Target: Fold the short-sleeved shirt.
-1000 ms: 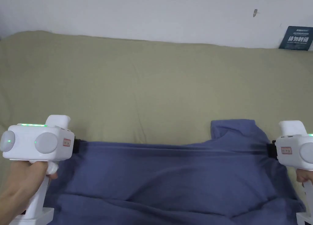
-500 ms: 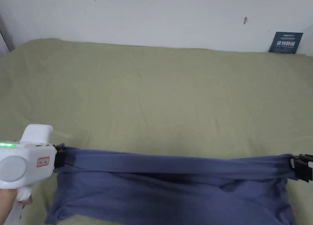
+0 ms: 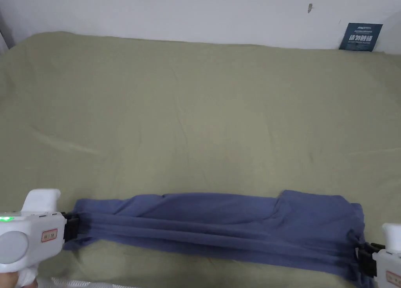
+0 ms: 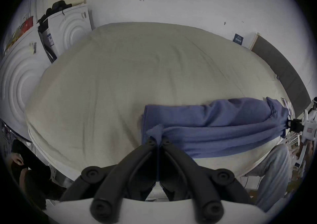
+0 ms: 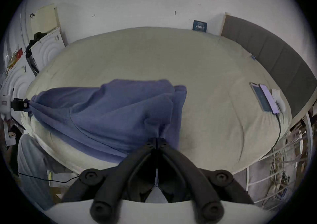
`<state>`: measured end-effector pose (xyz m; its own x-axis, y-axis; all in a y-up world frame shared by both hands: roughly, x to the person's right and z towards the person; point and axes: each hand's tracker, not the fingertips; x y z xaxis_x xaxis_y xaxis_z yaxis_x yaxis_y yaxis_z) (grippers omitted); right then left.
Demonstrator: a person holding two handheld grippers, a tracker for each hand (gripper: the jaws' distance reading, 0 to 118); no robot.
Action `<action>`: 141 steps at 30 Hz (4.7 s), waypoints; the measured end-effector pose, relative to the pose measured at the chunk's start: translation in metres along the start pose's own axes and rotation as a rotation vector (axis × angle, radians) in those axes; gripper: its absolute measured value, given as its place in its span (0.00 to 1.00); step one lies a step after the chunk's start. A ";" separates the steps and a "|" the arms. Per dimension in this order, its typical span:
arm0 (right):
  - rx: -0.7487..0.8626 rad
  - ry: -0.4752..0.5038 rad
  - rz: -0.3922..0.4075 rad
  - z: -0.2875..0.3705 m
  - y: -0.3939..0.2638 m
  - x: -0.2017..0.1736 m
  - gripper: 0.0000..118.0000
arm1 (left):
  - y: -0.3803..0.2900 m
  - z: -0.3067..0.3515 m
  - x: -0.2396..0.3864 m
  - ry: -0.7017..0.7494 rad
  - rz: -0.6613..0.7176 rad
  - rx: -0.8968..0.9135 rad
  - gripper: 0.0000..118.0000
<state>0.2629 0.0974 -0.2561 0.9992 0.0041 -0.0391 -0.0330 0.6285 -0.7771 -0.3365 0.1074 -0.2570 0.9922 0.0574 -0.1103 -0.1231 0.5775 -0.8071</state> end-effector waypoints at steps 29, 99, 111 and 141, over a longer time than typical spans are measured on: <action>0.467 -0.031 0.131 0.054 0.048 -0.200 0.00 | 0.030 0.045 0.015 0.012 0.052 0.186 0.00; 0.405 -0.056 0.068 0.062 0.061 -0.154 0.00 | 0.061 -0.008 0.182 -0.318 -0.203 -0.219 0.09; 0.371 -0.071 0.024 0.057 0.057 -0.139 0.00 | 0.060 0.016 0.135 -0.424 -0.058 -0.117 0.54; 0.365 -0.041 0.066 0.049 0.074 -0.163 0.00 | 0.059 -0.008 0.072 -0.682 0.158 -0.167 0.00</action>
<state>0.0990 0.1819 -0.2765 0.9955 0.0803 -0.0506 -0.0949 0.8616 -0.4986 -0.2724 0.1389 -0.3170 0.7457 0.6572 0.1100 -0.2131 0.3916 -0.8951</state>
